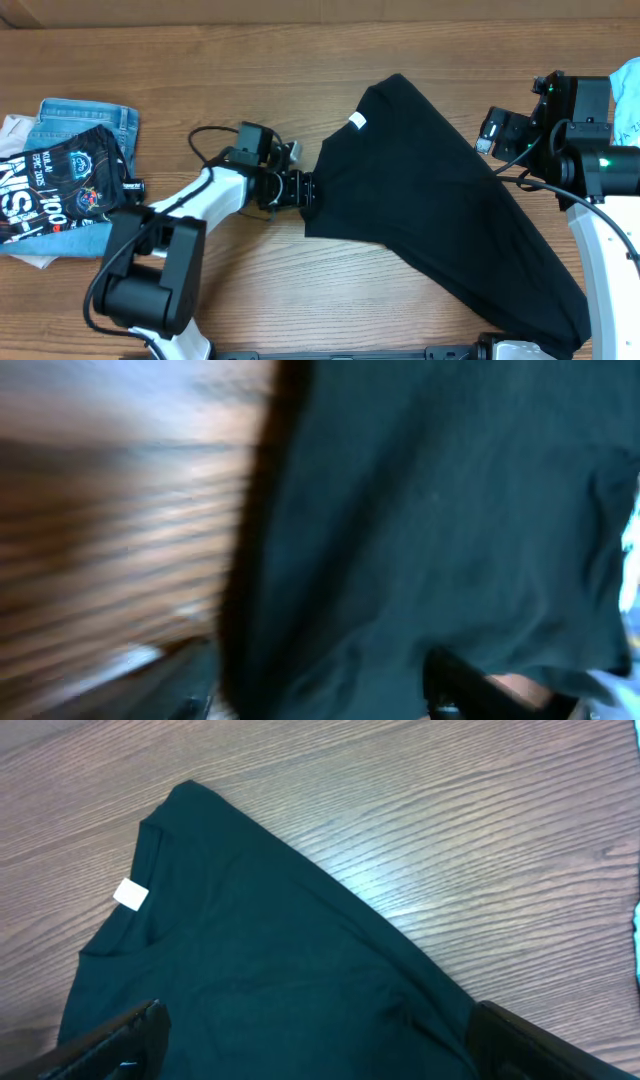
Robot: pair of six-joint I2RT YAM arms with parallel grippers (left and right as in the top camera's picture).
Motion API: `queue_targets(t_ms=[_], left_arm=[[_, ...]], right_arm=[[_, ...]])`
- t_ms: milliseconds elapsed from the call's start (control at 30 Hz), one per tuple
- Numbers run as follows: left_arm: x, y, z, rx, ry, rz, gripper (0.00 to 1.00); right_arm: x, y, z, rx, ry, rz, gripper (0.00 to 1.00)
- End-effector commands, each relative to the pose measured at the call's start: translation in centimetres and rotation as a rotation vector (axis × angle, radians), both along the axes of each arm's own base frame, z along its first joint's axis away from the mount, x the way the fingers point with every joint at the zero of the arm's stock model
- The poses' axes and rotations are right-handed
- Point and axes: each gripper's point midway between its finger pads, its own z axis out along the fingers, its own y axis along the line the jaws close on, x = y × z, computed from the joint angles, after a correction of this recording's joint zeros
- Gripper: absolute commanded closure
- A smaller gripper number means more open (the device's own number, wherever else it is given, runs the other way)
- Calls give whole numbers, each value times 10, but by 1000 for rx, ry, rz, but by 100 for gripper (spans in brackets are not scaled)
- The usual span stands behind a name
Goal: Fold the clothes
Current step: 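Grasp the T-shirt's left side with the left gripper and pull it left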
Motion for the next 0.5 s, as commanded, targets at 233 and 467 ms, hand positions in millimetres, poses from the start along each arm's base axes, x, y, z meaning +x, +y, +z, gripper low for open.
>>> queue_targets(t_ms=[233, 467], left_arm=[[-1, 6, -7, 33, 53, 30, 96], [49, 130, 56, 248, 18, 385, 96]], right_arm=[[2, -1, 8, 6, -26, -9, 2], [2, -1, 8, 5, -26, -9, 2]])
